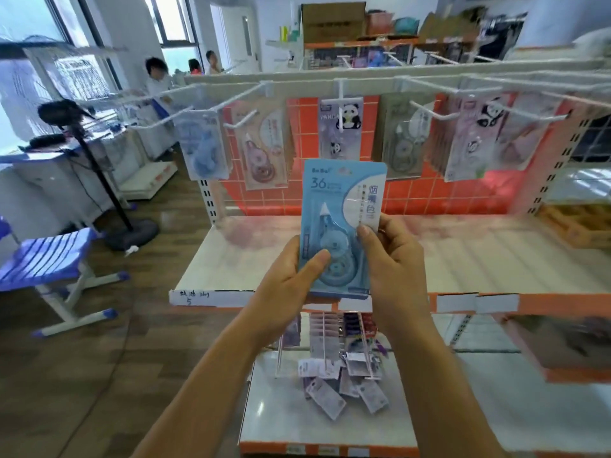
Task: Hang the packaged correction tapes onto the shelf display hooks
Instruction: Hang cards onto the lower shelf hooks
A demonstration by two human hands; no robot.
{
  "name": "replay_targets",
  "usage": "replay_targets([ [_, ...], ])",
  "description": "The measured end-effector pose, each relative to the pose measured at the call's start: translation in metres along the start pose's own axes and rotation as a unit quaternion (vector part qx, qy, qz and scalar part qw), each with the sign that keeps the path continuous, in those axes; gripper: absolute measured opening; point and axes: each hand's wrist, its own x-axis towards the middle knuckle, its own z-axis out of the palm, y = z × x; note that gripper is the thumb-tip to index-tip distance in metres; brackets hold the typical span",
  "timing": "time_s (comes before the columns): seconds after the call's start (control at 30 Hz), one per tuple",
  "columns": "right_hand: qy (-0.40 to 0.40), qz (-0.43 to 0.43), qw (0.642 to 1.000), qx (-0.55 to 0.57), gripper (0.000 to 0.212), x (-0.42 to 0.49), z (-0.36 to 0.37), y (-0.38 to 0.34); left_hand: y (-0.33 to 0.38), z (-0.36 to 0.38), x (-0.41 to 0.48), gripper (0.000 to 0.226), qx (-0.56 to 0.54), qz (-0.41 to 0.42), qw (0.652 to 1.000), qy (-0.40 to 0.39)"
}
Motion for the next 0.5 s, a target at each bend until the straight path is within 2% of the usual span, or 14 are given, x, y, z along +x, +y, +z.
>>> replay_targets([
  [0.1,0.024,0.001,1.0,-0.002,0.018,0.005,-0.017,-0.009,0.002,0.021,0.008,0.023,-0.014,0.008,1.0,-0.018],
  [0.3,0.08,-0.011,0.997,-0.006,0.02,0.016,-0.074,-0.024,0.003,0.082,0.033,0.037,-0.003,0.04,0.999,-0.036],
  [0.5,0.123,-0.008,0.992,-0.019,0.018,0.029,-0.154,-0.041,-0.001,0.158,0.064,0.022,0.001,0.037,0.996,-0.075],
])
